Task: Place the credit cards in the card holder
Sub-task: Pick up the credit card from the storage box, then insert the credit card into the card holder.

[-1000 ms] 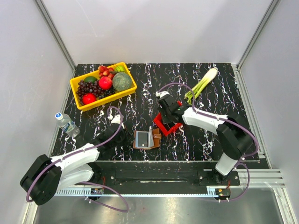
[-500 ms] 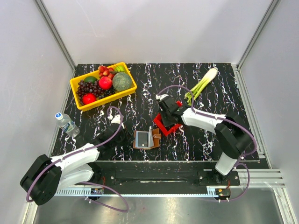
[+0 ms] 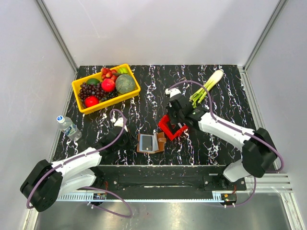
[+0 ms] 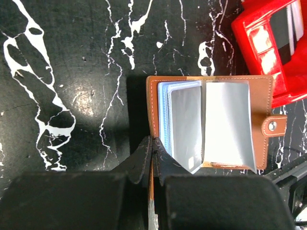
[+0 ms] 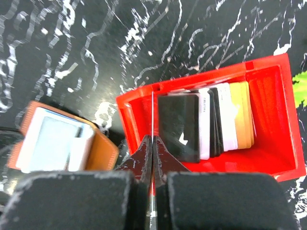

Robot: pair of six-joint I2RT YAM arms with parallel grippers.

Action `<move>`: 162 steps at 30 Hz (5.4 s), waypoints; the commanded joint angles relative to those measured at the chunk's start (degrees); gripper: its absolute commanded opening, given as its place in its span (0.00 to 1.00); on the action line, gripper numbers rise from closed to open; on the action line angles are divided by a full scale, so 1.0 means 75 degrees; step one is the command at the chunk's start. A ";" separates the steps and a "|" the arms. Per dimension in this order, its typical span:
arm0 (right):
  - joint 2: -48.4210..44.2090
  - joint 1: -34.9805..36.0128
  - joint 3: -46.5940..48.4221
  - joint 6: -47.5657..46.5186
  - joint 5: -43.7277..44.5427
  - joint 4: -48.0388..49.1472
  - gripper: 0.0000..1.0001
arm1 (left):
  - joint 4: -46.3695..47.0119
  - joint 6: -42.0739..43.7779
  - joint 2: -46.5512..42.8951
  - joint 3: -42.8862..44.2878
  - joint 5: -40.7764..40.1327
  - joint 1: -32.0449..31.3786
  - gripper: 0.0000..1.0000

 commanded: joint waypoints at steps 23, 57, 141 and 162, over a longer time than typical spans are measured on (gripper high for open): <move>0.0820 0.2791 0.0094 0.5020 0.1613 0.1623 0.00 | 0.0152 -0.0418 -0.1443 -0.0131 0.0718 0.0025 0.00; 0.0504 0.3389 0.0469 0.4681 0.3491 0.0636 0.00 | -0.0223 -0.0429 -0.2076 -0.0154 0.0671 0.0025 0.00; 0.0857 0.1643 -0.1780 0.4563 -0.1551 0.3144 0.00 | -0.0259 -0.1295 -0.1583 -0.1020 -0.0395 0.0025 0.00; 0.0574 0.1444 -0.3305 0.5208 -0.0963 0.5395 0.00 | 0.0164 -0.1777 -0.1760 -0.1549 -0.0443 0.0036 0.00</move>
